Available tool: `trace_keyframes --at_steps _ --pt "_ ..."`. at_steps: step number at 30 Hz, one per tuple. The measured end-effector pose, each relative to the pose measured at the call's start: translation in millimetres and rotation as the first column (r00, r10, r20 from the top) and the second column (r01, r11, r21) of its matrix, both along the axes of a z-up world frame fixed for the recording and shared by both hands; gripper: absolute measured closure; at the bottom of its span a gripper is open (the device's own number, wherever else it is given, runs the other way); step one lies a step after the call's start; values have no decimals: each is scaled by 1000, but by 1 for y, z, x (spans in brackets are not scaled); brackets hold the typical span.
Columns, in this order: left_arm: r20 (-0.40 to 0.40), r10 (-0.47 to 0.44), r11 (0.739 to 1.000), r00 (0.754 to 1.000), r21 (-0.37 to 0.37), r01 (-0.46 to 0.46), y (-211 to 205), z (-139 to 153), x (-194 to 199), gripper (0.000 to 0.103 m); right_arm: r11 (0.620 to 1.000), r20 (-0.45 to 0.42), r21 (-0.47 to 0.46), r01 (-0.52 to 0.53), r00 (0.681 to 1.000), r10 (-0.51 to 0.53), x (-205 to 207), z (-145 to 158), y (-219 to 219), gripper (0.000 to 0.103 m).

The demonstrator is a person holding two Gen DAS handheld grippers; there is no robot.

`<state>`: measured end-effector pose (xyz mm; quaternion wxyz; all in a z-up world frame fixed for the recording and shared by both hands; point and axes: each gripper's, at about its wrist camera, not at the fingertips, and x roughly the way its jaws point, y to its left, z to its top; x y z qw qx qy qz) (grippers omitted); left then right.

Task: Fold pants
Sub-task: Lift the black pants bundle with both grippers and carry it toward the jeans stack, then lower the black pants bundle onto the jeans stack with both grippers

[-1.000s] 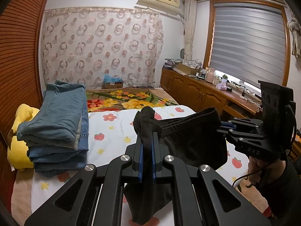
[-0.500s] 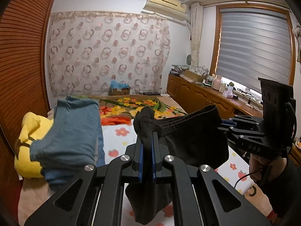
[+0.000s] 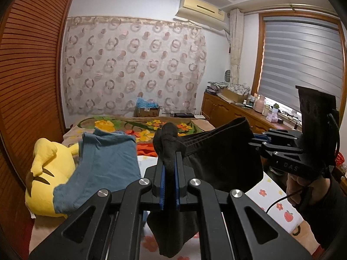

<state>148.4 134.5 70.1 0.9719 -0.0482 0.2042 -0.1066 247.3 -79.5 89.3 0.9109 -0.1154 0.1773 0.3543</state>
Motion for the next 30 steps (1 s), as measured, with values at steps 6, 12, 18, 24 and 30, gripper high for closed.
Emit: trace_keyframes --at_steps 6,12,18,24,30 --pt "6 34 999 999 -9 -34 18 1 11 95 1000 9 -11 -25 1000 25 24 4 15 91" --pt "-5 68 998 998 -13 -68 31 0 22 95 998 16 -22 -62 998 62 46 2 28 91" --pt "-9 112 993 994 -22 -113 42 -6 29 95 992 19 -26 -120 993 120 71 -3 38 91" --pt "-14 178 984 984 -26 -178 54 -23 27 95 977 48 -62 -204 977 208 106 -7 54 91" --pt "-23 235 971 972 -43 -236 63 -38 23 95 945 82 -161 -285 950 300 137 -21 84 91"
